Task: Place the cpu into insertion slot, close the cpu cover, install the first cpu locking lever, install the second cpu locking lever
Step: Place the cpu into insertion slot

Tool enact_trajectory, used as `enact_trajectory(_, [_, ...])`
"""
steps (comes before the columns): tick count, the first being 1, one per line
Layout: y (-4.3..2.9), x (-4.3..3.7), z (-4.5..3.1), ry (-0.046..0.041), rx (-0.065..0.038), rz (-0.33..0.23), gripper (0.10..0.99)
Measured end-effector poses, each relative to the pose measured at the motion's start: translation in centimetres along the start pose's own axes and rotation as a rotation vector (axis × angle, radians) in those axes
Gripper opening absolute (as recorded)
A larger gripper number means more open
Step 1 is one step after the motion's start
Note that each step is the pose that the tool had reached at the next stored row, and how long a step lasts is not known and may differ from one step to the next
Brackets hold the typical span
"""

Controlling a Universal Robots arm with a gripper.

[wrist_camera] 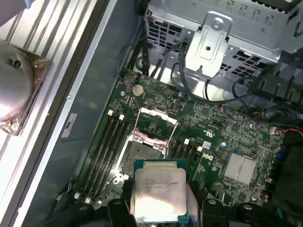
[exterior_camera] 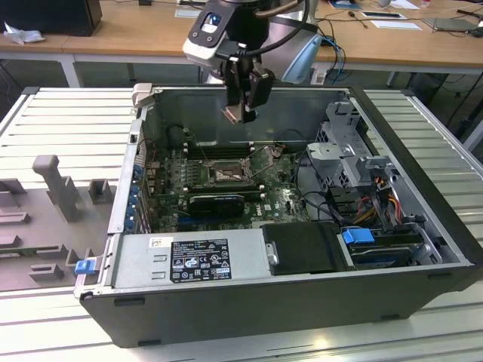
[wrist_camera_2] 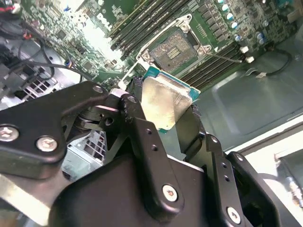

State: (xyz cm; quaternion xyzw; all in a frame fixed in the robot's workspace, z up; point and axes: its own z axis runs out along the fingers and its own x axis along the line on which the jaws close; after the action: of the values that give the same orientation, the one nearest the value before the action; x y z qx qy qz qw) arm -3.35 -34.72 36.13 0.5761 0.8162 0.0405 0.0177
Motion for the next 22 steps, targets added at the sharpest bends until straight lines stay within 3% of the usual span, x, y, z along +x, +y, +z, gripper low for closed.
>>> enact_trajectory(1, [0.0, 0.0, 0.02, -0.0036, -0.001, 0.041, 0.529])
enact_trajectory(10, [-0.02, -0.01, 0.22, -0.019, -0.004, 0.219, 0.529])
enact_trajectory(15, [-0.04, -0.01, 0.52, -0.0205, -0.004, 0.236, 0.529])
enact_trajectory(22, [-0.15, -0.03, 1.76, -0.021, -0.004, 0.241, 0.529])
